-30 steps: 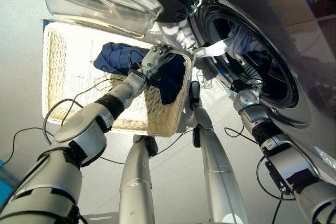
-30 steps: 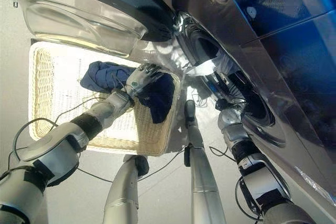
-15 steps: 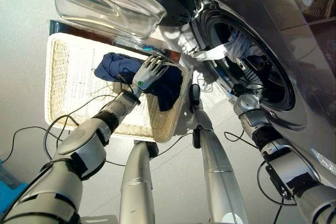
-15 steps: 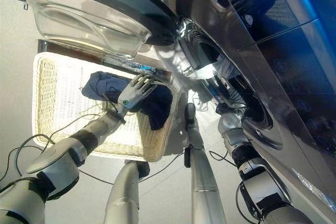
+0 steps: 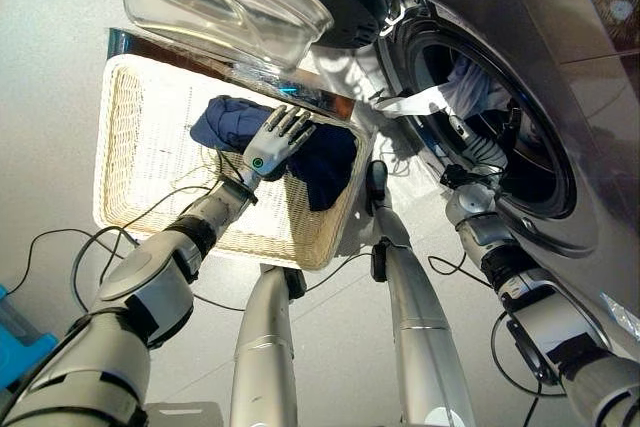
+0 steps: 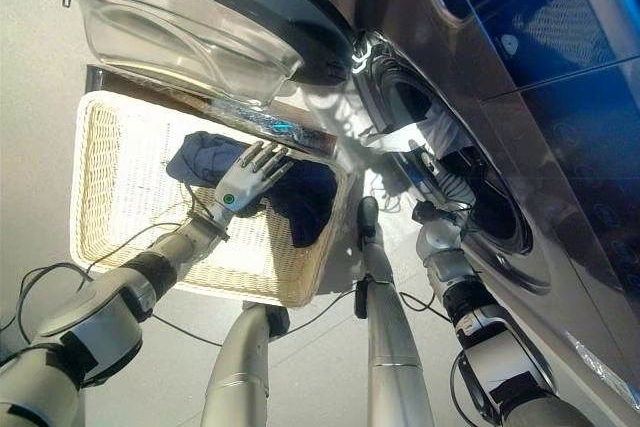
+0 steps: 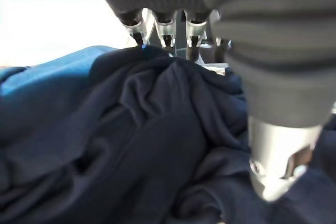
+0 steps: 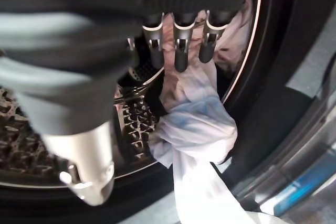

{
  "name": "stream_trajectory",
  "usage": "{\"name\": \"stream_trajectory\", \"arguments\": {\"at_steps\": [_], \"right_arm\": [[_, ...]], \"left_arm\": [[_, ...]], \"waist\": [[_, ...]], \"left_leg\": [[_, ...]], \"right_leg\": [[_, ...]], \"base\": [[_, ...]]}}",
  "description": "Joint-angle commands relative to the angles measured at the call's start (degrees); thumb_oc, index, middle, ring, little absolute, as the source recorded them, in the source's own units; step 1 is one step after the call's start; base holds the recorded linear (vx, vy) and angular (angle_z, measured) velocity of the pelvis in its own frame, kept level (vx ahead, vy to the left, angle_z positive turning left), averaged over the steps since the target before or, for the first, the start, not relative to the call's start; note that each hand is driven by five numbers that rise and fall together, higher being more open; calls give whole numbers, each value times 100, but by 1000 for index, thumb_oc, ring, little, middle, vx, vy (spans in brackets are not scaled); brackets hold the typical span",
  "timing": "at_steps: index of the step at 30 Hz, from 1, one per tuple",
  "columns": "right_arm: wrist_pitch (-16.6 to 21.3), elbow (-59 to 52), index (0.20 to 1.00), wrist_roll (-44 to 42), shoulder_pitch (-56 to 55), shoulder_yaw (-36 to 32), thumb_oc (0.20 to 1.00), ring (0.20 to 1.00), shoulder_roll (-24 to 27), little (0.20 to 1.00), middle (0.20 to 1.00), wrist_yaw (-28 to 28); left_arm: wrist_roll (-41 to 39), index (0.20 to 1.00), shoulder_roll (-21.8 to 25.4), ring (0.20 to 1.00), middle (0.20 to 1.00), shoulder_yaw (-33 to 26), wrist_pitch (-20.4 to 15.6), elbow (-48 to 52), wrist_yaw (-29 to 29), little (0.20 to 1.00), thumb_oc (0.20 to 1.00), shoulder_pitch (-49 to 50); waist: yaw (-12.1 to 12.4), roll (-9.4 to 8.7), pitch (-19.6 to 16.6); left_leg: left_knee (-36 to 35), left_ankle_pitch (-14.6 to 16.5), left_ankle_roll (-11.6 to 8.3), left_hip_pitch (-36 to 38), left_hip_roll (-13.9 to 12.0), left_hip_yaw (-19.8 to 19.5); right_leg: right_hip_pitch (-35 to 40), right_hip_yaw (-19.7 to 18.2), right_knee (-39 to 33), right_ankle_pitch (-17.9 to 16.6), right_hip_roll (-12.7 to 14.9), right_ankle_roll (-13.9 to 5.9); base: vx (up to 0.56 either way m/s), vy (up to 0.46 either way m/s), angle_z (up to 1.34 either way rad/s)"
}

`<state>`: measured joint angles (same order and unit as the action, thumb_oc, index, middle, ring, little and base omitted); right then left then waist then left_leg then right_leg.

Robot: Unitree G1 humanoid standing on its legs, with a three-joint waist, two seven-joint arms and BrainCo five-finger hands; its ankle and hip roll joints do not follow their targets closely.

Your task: Put the clothes into the washing machine.

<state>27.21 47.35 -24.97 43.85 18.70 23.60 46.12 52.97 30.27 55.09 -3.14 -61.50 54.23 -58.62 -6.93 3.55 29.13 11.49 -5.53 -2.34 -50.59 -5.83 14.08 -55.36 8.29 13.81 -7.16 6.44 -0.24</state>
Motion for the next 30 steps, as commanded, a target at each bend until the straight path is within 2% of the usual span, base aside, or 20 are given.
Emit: {"name": "stream_trajectory", "arguments": {"at_steps": [1,3,8,11,16,17,30], "right_arm": [[189,-425,1000,-152,-127,-115,1000,1000,170,1000,1000,2],[179,-464,1000,-134,-186,-132,1000,1000,150,1000,1000,-3],[127,-564,1000,-138,-270,-137,1000,1000,193,1000,1000,4],[97,-641,1000,-65,-353,-164,1000,1000,149,1000,1000,45],[84,-642,1000,-71,-367,-177,1000,1000,157,1000,1000,22],[110,-477,1000,-234,-296,-219,1000,1000,218,1000,1000,-145],[187,-242,1000,-409,-253,-279,1000,1000,385,1000,1000,-310]], "left_arm": [[16,1000,231,1000,1000,-400,-112,183,663,1000,1000,115],[335,1000,258,1000,1000,-470,-403,306,1144,1000,1000,122],[758,1000,372,1000,1000,-608,-847,690,1832,1000,1000,105],[1136,1000,394,1000,1000,-512,-1144,884,1592,1000,1000,104],[1212,1000,407,1000,1000,-461,-1181,962,1454,1000,1000,116],[1213,1000,534,1000,1000,-128,-1440,1015,838,1000,1000,47],[885,1000,899,1000,1000,391,-1594,1275,211,1000,1000,172]], "waist": [[58,86,67],[62,74,67],[75,85,67],[66,84,67],[59,89,67],[44,135,67],[58,225,67]], "left_leg": [[22,42,-483,32,160,264],[38,48,-492,27,160,243],[44,60,-490,36,154,228],[60,72,-502,36,155,217],[63,76,-506,39,157,210],[56,71,-509,77,134,250],[60,60,-501,22,139,286]], "right_leg": [[100,216,758,524,-196,-686],[101,213,770,524,-195,-688],[99,230,818,553,-186,-689],[106,238,838,567,-181,-692],[108,232,835,563,-178,-694],[117,227,844,563,-170,-708],[90,236,768,558,-151,-714]], "base": [[0,0,0],[0,0,0],[0,0,0],[0,0,0],[0,0,0],[0,0,0],[0,0,0]]}}
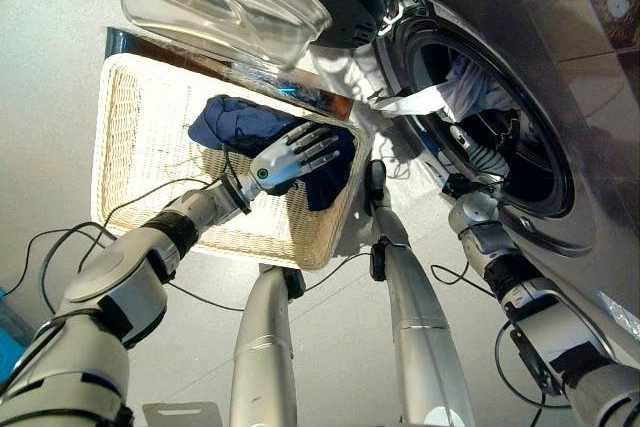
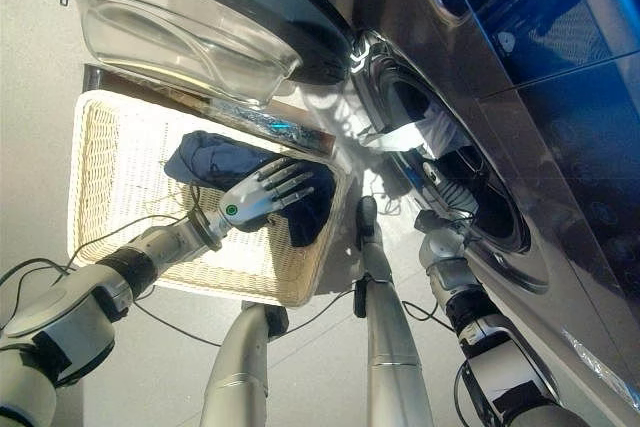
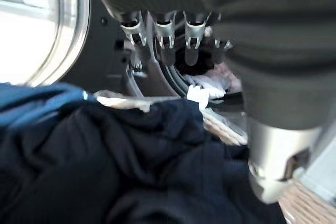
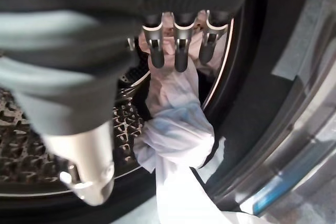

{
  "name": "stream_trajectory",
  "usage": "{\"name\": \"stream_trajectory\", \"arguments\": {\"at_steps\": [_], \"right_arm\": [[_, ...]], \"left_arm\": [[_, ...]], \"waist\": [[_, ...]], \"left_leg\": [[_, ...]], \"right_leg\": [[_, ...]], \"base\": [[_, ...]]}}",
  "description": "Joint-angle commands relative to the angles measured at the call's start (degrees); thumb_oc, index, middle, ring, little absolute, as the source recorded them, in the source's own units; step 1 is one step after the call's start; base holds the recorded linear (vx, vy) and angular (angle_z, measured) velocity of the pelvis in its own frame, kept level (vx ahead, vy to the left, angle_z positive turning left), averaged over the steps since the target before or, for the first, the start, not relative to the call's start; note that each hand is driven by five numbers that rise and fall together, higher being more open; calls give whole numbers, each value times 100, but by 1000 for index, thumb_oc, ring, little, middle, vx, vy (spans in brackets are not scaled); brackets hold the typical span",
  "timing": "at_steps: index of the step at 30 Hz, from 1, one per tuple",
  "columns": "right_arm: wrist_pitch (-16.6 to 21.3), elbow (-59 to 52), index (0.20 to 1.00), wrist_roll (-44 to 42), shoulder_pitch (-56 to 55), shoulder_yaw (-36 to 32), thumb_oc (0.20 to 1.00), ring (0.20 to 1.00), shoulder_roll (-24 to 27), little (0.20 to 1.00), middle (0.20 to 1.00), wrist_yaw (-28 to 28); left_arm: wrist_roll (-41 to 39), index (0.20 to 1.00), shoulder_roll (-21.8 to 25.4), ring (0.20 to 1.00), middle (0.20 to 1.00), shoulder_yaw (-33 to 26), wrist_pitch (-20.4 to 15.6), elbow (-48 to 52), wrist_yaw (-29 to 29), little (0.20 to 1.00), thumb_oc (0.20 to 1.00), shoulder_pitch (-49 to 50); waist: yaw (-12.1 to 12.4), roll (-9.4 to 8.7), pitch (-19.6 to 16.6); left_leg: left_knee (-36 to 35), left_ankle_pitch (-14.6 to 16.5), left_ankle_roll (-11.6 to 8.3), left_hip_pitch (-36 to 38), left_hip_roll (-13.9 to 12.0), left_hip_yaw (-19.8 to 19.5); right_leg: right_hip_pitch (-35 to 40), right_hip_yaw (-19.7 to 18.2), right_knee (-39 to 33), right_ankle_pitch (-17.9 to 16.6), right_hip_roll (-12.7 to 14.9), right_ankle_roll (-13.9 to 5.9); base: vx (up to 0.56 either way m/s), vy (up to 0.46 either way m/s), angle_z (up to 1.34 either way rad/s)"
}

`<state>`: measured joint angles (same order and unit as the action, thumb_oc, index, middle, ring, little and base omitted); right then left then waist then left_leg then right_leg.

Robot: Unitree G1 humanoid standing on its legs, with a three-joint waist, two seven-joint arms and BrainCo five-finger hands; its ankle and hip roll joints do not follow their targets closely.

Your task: Put the clothes into the washing machine.

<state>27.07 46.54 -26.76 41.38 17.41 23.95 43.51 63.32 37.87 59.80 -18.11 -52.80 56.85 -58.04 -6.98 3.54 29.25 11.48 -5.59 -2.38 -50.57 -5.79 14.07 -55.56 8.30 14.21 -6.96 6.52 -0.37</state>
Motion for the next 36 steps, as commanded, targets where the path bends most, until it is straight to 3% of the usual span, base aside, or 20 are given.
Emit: {"name": "stream_trajectory", "arguments": {"at_steps": [1,15,25,28,29,30,32,34,36], "right_arm": [[201,-160,1000,-230,-6,-149,1000,1000,349,1000,1000,-50],[284,43,1000,-399,151,-179,1000,1000,340,1000,1000,-138],[304,65,1000,-388,339,-124,1000,1000,239,1000,1000,-74],[343,5,1000,-418,376,-104,1000,1000,181,1000,1000,-53],[343,2,1000,-419,378,-101,1000,1000,179,1000,1000,-49],[349,-14,1000,-469,413,-86,1000,1000,154,1000,1000,-59],[387,3,1000,-485,429,-76,1000,1000,132,1000,1000,-81],[395,7,1000,-478,438,-75,1000,1000,125,1000,1000,-83],[430,39,1000,-468,515,-46,1000,1000,70,1000,1000,-47]], "left_arm": [[-151,1000,139,1000,1000,-80,-97,405,-51,1000,1000,114],[-838,1000,122,1000,1000,142,20,437,-1708,1000,1000,41],[-988,1000,-57,1000,1000,102,358,169,-1984,1000,1000,-159],[-1187,1000,-199,1000,1000,57,692,-31,-2421,1000,1000,-248],[-1188,1000,-205,1000,1000,52,711,-42,-2431,1000,1000,-254],[-1259,1000,-279,1000,1000,9,1026,-183,-2469,1000,1000,-295],[-1290,1000,-382,1000,1000,-21,1287,-374,-2472,1000,1000,-317],[-1285,1000,-408,1000,1000,-30,1379,-415,-2467,1000,1000,-321],[-1287,1000,-569,1000,1000,-169,1932,-715,-2331,1000,1000,-367]], "waist": [[62,226,55],[60,190,55],[48,132,55],[33,80,55],[34,78,55],[35,62,55],[30,39,55],[30,33,55],[40,1,55]], "left_leg": [[61,66,-497,21,135,287],[9,7,-491,-108,130,260],[-38,-31,-501,-193,121,253],[-38,-44,-515,-241,100,243],[-42,-46,-514,-243,100,244],[-62,-61,-506,-257,102,247],[-82,-71,-507,-257,92,253],[-85,-74,-509,-261,93,251],[-135,-105,-507,-276,93,246]], "right_leg": [[109,234,728,538,-159,-700],[22,221,619,443,-180,-714],[-50,184,530,368,-206,-716],[-99,176,530,337,-195,-731],[-101,176,528,336,-196,-731],[-118,167,514,322,-203,-734],[-127,168,511,312,-201,-737],[-131,167,507,309,-202,-738],[-145,160,465,284,-213,-745]], "base": [[0,0,0],[0,0,0],[0,0,0],[0,0,0],[0,0,0],[0,0,0],[0,0,0],[0,0,0],[0,0,0]]}}
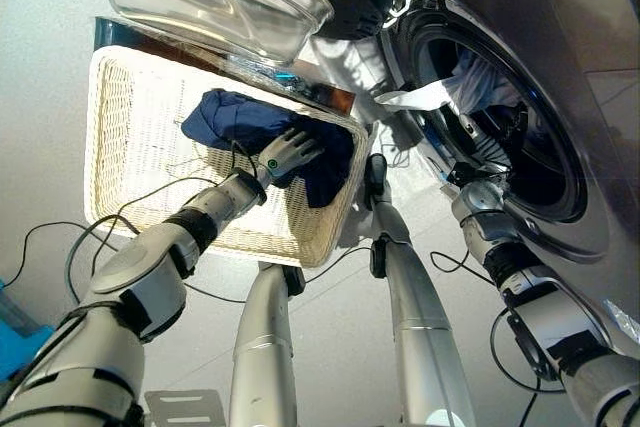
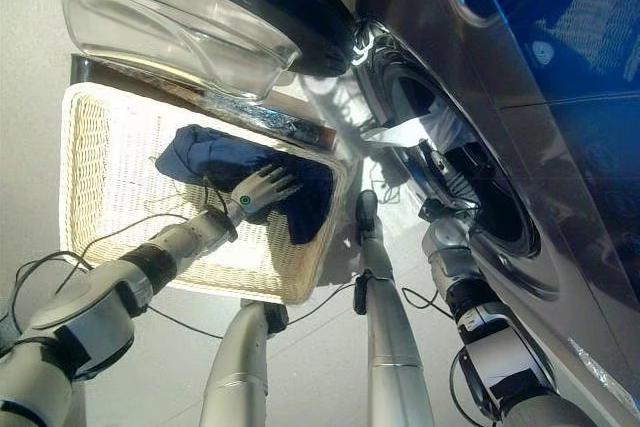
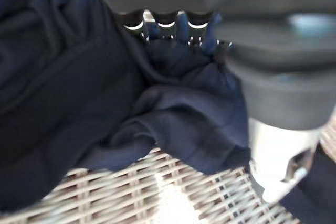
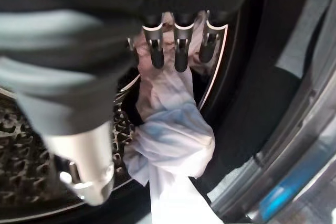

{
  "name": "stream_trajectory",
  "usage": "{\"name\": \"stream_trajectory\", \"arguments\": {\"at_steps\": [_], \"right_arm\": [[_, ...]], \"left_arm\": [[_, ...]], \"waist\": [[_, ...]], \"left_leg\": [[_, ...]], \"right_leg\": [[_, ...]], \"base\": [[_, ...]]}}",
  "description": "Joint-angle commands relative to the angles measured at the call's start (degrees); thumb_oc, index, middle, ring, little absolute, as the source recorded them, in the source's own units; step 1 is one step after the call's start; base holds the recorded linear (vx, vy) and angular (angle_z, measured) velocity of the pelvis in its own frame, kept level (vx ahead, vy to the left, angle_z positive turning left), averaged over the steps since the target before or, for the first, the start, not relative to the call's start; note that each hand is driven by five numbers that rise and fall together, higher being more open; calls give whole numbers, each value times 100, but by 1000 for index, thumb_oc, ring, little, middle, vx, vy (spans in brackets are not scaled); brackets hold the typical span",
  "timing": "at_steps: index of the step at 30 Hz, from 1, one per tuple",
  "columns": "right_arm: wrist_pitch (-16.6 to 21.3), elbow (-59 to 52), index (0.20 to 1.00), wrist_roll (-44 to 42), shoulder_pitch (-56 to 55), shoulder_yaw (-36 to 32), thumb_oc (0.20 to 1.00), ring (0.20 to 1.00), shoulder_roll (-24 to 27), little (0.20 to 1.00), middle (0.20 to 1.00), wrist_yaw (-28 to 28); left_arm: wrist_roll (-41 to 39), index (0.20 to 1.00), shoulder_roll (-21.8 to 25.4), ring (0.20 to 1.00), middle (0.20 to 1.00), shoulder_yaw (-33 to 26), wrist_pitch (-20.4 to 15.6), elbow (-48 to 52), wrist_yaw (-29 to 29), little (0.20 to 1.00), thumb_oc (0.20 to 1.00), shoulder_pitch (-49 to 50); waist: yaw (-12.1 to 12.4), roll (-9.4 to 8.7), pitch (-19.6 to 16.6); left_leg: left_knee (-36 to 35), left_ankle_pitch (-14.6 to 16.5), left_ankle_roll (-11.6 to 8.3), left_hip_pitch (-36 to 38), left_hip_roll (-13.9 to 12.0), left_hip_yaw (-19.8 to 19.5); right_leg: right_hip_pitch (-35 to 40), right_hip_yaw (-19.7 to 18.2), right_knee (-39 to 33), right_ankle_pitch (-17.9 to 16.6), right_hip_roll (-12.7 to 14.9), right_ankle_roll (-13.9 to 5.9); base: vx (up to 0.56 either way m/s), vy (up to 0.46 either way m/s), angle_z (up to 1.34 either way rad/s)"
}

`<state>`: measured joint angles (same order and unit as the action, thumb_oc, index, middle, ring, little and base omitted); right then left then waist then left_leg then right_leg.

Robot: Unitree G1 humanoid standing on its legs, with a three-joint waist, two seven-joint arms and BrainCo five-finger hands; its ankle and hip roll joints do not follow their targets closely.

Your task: Put the clothes into the washing machine.

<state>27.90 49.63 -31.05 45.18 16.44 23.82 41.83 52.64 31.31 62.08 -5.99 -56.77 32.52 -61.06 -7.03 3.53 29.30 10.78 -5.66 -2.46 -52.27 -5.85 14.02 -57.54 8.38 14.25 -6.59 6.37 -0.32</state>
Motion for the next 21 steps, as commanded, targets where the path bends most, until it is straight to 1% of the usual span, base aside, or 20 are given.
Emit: {"name": "stream_trajectory", "arguments": {"at_steps": [1,2,3,5,6,8,9,12,14,16,17,19,20,21], "right_arm": [[374,-239,1000,-47,149,54,1000,1000,66,1000,1000,112],[373,-236,1000,-44,153,47,1000,1000,56,1000,1000,102],[374,-233,1000,-42,156,46,1000,1000,53,1000,1000,99],[397,-194,1000,-61,187,53,1000,1000,30,1000,1000,93],[407,-168,1000,-79,223,62,1000,1000,-19,1000,1000,113],[377,-177,1000,-99,241,59,1000,1000,-14,1000,1000,116],[401,-159,1000,-122,241,51,1000,1000,-48,1000,1000,112],[388,-160,1000,-164,250,56,1000,1000,-64,1000,1000,121],[434,-94,1000,-213,267,55,1000,1000,-86,1000,1000,72],[444,-79,1000,-220,269,57,1000,1000,-86,1000,1000,60],[471,-49,1000,-263,270,58,1000,1000,-90,1000,1000,31],[517,-3,1000,-321,277,38,1000,1000,-102,1000,1000,-11],[517,-3,1000,-330,282,35,1000,1000,-105,1000,1000,-9],[515,-33,1000,-301,291,20,1000,1000,-132,1000,1000,28]], "left_arm": [[-269,1000,16,1000,1000,-434,933,-462,115,1000,1000,-81],[-234,1000,-22,1000,1000,-461,1082,-551,99,1000,1000,-83],[-212,1000,-34,1000,1000,-469,1105,-579,110,1000,1000,-83],[-179,1000,-92,1000,1000,-513,1271,-724,84,1000,1000,-97],[-110,1000,-161,1000,1000,-528,1461,-861,-39,1000,1000,-93],[-89,1000,-170,1000,1000,-535,1530,-897,-132,1000,1000,-96],[-91,1000,-225,1000,1000,-550,1706,-1017,-351,1000,1000,-77],[-104,1000,-256,1000,1000,-560,1871,-1075,-509,1000,1000,-54],[-127,1000,-286,1000,1000,-562,2126,-1191,-678,1000,1000,-67],[-147,1000,-291,1000,1000,-560,2176,-1210,-705,1000,1000,-66],[-181,1000,-309,1000,1000,-565,2352,-1286,-875,1000,1000,-63],[-168,1000,-321,1000,1000,-598,2376,-1357,-1081,1000,1000,-80],[-170,664,-325,664,664,-599,2367,-1365,-1094,664,664,-82],[-132,200,-337,200,200,-611,2243,-1361,-1072,200,200,-95]], "waist": [[47,-15,49],[49,-27,49],[50,-30,49],[53,-56,49],[55,-91,49],[56,-105,49],[49,-131,49],[47,-142,49],[45,-165,49],[44,-169,49],[40,-181,49],[36,-193,49],[35,-195,49],[30,-194,49]], "left_leg": [[-72,-108,-503,-110,90,251],[-74,-114,-508,-113,91,241],[-77,-116,-510,-114,91,237],[-107,-125,-513,-109,96,230],[-129,-143,-524,-110,86,219],[-129,-148,-530,-103,86,218],[-146,-157,-533,-112,80,207],[-167,-167,-533,-105,82,204],[-185,-178,-539,-109,79,190],[-185,-176,-541,-108,79,186],[-177,-172,-543,-112,79,172],[-186,-180,-543,-111,73,175],[-189,-183,-545,-109,75,174],[-201,-186,-544,-107,73,171]], "right_leg": [[55,154,451,241,-197,-751],[53,153,450,235,-198,-755],[53,153,447,232,-198,-756],[59,162,413,217,-199,-757],[56,167,402,195,-196,-760],[66,178,398,189,-193,-765],[53,184,392,171,-189,-766],[56,191,378,158,-193,-766],[58,200,356,145,-198,-768],[60,201,355,145,-197,-768],[61,207,358,149,-198,-770],[57,215,355,136,-196,-773],[60,214,348,131,-197,-772],[62,206,334,125,-199,-778]], "base": [[0,0,0],[0,0,0],[0,0,0],[-2,-27,0],[-3,-51,0],[0,-46,0],[3,-45,0],[2,-27,0],[2,-39,0],[1,-13,2],[3,-38,4],[1,-32,4],[-2,-25,5],[-1,-19,5]]}}
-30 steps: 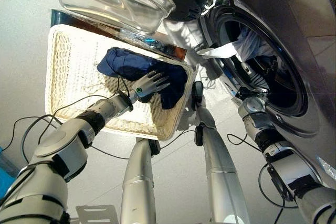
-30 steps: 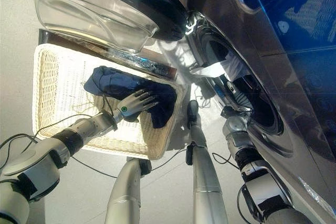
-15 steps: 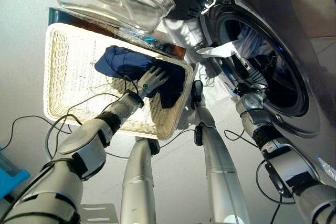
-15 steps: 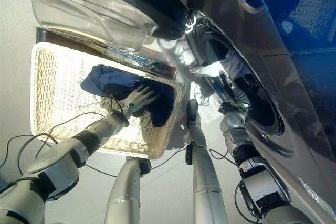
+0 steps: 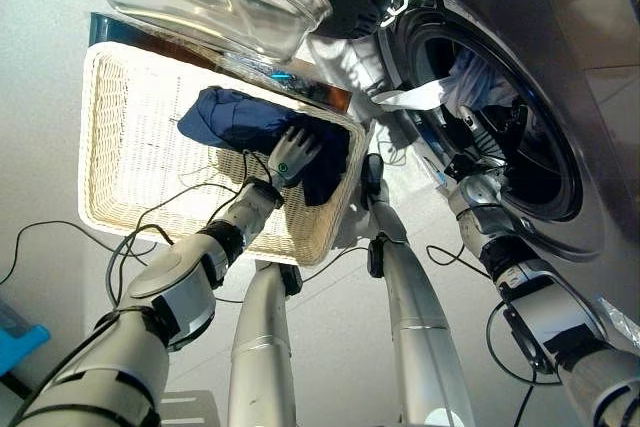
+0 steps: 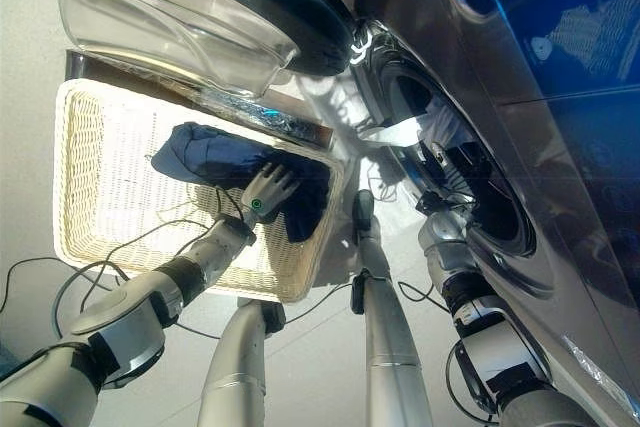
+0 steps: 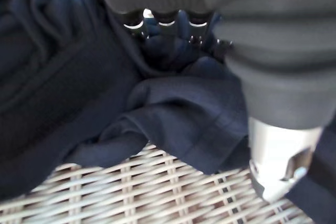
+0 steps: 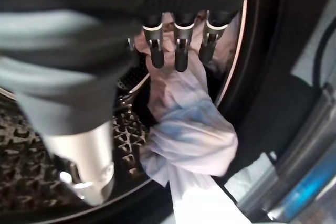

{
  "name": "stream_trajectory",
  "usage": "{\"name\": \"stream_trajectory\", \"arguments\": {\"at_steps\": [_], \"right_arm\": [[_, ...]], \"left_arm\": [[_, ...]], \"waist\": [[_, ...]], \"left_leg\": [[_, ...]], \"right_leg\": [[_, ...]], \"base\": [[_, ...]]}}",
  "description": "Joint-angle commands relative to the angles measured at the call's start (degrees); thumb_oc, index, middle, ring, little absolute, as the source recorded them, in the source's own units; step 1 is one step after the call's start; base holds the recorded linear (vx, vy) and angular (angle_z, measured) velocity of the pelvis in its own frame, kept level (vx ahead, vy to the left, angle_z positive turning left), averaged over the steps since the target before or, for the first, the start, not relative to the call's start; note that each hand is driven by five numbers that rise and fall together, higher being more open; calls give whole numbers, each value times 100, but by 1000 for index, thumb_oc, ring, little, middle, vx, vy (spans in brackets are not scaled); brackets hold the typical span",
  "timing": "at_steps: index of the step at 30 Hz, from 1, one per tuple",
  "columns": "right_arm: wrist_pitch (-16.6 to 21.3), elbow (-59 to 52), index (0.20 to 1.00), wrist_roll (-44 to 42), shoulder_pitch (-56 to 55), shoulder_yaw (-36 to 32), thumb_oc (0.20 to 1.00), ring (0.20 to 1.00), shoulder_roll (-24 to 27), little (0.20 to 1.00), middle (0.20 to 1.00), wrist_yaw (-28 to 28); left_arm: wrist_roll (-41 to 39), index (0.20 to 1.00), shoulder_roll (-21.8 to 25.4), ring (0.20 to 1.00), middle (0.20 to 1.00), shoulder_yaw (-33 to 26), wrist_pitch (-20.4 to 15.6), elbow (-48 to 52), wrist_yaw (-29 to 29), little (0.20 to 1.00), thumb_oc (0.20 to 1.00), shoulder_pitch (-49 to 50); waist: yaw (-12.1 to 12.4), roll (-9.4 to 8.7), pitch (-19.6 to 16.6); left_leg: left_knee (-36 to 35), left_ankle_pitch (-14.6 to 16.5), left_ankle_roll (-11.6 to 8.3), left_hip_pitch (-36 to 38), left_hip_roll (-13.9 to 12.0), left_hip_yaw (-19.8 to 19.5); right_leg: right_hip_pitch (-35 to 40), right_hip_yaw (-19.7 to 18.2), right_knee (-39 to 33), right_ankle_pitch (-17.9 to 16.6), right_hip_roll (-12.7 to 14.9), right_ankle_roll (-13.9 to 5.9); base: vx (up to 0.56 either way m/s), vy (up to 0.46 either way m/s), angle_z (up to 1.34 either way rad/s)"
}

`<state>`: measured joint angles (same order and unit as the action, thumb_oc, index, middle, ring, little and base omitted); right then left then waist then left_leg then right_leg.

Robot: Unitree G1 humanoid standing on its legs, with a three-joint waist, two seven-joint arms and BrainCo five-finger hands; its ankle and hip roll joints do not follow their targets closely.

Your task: Put the clothes into the washing machine.

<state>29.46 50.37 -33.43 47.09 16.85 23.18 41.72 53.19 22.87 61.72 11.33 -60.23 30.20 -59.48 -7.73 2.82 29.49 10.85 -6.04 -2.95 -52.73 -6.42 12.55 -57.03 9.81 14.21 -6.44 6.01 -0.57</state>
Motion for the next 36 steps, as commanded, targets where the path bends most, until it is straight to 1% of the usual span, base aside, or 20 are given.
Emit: {"name": "stream_trajectory", "arguments": {"at_steps": [1,2,7,9,11,13,14,17,20,21,26,27,28,30,31,32,33,34,35,36], "right_arm": [[362,-108,1000,-73,97,-22,1000,1000,-62,1000,1000,36],[370,-115,1000,-94,85,-36,1000,1000,-49,1000,1000,21],[389,-224,1000,-68,10,-58,1000,1000,-43,1000,1000,76],[416,-284,1000,-99,-26,-86,1000,1000,-6,1000,1000,50],[427,-320,1000,-94,-48,-85,1000,1000,3,1000,1000,65],[432,-363,1000,-90,-81,-76,1000,1000,7,1000,1000,107],[473,-424,1000,-21,-133,-81,1000,1000,-22,1000,1000,190],[498,-435,1000,-7,-174,-93,1000,1000,-11,1000,1000,205],[512,-516,1000,43,-252,-88,1000,1000,-5,1000,1000,297],[519,-575,1000,125,-307,-93,1000,1000,-9,1000,1000,349],[417,-775,1000,346,-453,-104,1000,1000,-25,1000,1000,488],[388,-844,1000,388,-537,-102,1000,1000,-45,1000,1000,509],[384,-864,1000,407,-563,-102,1000,1000,-51,1000,1000,507],[370,-930,1000,486,-634,-94,1000,1000,-59,1000,1000,413],[271,-1053,1000,631,-712,-37,1000,1000,-102,1000,1000,330],[232,-1095,1000,669,-732,-22,1000,1000,-118,1000,1000,320],[180,-1181,1000,709,-794,26,1000,1000,-154,1000,1000,90],[171,-1208,1000,696,-819,44,1000,1000,-163,1000,1000,41],[96,-1413,1000,576,-925,129,1000,1000,-213,1000,1000,-383],[94,-1436,1000,553,-926,130,1000,1000,-225,1000,1000,-491]], "left_arm": [[-188,200,511,200,200,-574,468,-1019,-846,200,200,-261],[-204,200,519,200,200,-576,345,-1015,-775,200,200,-269],[-241,200,558,200,200,-541,116,-857,-571,200,200,-268],[-265,200,597,200,200,-569,-67,-804,-375,200,200,-283],[-427,200,616,200,200,-577,-203,-774,-212,200,200,-281],[-861,200,636,200,200,-627,-278,-724,44,200,200,-266],[-1032,200,646,200,200,-804,-495,-705,407,200,200,-240],[-1122,200,664,200,200,-861,-664,-714,619,200,200,-205],[-1555,200,666,200,200,-1012,-827,-663,905,200,200,-122],[-1781,200,677,200,200,-1168,-978,-627,1064,200,200,-47],[-2051,200,682,200,200,-1585,-1422,-564,1537,200,200,252],[-2265,200,672,200,200,-1755,-1606,-509,1726,200,200,382],[-2284,200,670,200,200,-1815,-1642,-493,1759,200,200,417],[-2450,200,654,200,200,-2032,-1912,-397,1930,200,200,531],[-2621,200,630,200,200,-2262,-2185,-279,2021,200,200,650],[-2666,200,623,200,200,-2310,-2266,-245,2030,200,200,689],[-2907,200,588,200,200,-2498,-2542,-146,2044,200,200,816],[-2955,200,572,200,200,-2560,-2600,-91,2046,200,200,858],[-3020,200,523,200,200,-2850,-2768,243,1995,200,200,1022],[-3070,200,508,200,200,-2859,-2794,272,2007,200,200,1027]], "waist": [[100,-126,30],[97,-127,30],[94,-113,30],[100,-103,30],[103,-96,30],[112,-89,30],[122,-86,30],[125,-87,30],[140,-66,30],[155,-57,30],[211,-67,30],[240,-72,30],[248,-74,30],[282,-79,30],[325,-89,30],[335,-90,30],[374,-94,30],[381,-98,30],[430,-104,30],[441,-106,30]], "left_leg": [[-203,-148,-496,-61,131,317],[-192,-144,-500,-59,134,308],[-200,-147,-501,-2,147,318],[-200,-144,-502,47,146,333],[-180,-135,-504,70,146,328],[-151,-128,-500,81,146,324],[-136,-125,-496,133,139,330],[-122,-123,-507,186,139,327],[-114,-117,-499,289,146,310],[-101,-111,-491,357,145,297],[-93,-73,-475,606,161,227],[-83,-48,-459,684,161,190],[-75,-38,-453,704,162,179],[-58,-2,-431,781,166,141],[-47,35,-415,898,172,93],[-46,44,-411,927,174,81],[-34,73,-393,1023,177,43],[-27,85,-390,1049,179,32],[-13,122,-370,1175,182,-8],[-9,111,-361,1163,179,-18]], "right_leg": [[10,65,341,108,-162,-752],[11,63,345,104,-161,-751],[63,63,340,105,-174,-752],[102,74,359,127,-174,-745],[119,73,383,141,-173,-740],[124,72,424,157,-172,-731],[171,77,477,200,-176,-727],[241,77,469,212,-171,-719],[345,75,501,255,-177,-705],[407,77,538,286,-176,-702],[666,109,580,380,-163,-681],[738,122,621,422,-148,-674],[758,132,637,438,-139,-673],[824,171,704,498,-110,-667],[939,217,751,556,-76,-658],[968,226,762,570,-69,-656],[1055,255,816,615,-48,-649],[1082,262,826,629,-40,-647],[1206,311,862,674,6,-638],[1200,319,857,656,0,-632]], "base": [[1,-24,3],[0,0,0],[0,0,0],[-3,7,-4],[-3,5,-3],[-1,1,-2],[0,0,0],[0,0,0],[-8,13,3],[-20,36,5],[-16,30,4],[0,0,0],[0,0,0],[-10,-12,2],[-17,-23,6],[-19,-28,11],[-7,-15,12],[-4,-29,14],[-7,-30,11],[0,-44,10]]}}
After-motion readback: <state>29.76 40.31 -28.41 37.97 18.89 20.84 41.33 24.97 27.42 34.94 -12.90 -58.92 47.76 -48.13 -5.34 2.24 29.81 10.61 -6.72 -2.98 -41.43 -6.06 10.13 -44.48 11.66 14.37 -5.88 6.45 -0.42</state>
